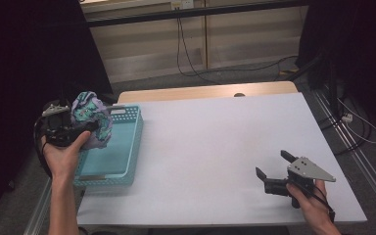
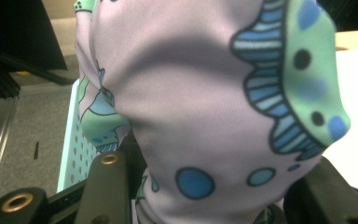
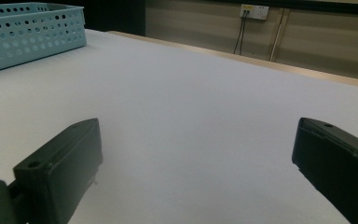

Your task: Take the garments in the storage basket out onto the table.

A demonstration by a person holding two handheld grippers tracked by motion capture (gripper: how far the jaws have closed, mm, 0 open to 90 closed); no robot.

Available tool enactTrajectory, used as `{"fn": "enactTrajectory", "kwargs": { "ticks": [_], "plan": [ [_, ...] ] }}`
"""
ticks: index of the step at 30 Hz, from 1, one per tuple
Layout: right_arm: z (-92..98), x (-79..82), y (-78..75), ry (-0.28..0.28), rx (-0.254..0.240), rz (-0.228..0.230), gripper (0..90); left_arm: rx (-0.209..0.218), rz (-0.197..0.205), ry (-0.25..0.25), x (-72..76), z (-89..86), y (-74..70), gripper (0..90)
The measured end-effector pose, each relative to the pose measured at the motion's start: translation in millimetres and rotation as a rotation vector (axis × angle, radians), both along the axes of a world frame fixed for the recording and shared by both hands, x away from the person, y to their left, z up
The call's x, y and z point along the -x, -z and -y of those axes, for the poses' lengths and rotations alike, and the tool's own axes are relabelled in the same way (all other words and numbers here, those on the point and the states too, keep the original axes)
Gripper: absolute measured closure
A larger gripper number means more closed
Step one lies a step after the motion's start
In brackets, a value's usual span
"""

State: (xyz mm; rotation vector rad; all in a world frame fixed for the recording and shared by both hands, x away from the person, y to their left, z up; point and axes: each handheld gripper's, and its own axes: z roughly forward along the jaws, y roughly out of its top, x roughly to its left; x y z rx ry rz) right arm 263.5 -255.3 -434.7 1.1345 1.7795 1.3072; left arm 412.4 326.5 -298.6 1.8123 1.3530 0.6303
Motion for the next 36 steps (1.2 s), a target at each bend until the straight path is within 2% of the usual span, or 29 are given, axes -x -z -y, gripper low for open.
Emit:
{"fn": "enactTrajectory", "kwargs": {
  "ticks": [3,4,9,10,11,20,22,28,33,36],
  "plan": [
    [-0.2,0.0,0.0,-0.002,0.002,0.000,1.4,0.002,0.042,-0.012,6.5,-0.6,-8.0,51.4],
    [-0.2,0.0,0.0,-0.002,0.002,0.000,1.4,0.002,0.042,-0.012,6.5,-0.6,-8.0,51.4],
    [0.1,0.1,0.1,0.000,0.002,-0.001,1.4,0.015,0.095,-0.022,15.0,-2.0,-18.4,51.4],
    [0.1,0.1,0.1,-0.001,0.001,0.001,1.4,0.024,0.124,-0.029,18.7,-2.1,-21.9,51.4],
    [0.1,0.1,0.1,-0.001,0.001,0.001,1.4,0.024,0.124,-0.029,18.7,-2.1,-21.9,51.3],
    [0.0,-0.2,0.1,-0.001,0.002,0.000,1.4,0.074,0.273,-0.024,30.9,3.3,-32.5,51.3],
    [0.0,-0.2,0.2,0.000,0.001,0.001,1.4,0.088,0.306,-0.026,32.7,5.7,-33.1,51.3],
    [-0.6,-0.4,0.3,-0.003,0.004,0.001,1.4,0.072,0.411,-0.016,35.2,20.6,-30.6,50.8],
    [-0.4,-0.3,0.4,-0.002,0.003,0.000,1.4,0.074,0.472,-0.004,37.3,31.1,-30.1,50.8],
    [-0.4,-0.5,0.5,-0.001,0.003,0.000,1.4,0.120,0.510,-0.008,38.0,37.8,-27.6,50.8]
  ]
}}
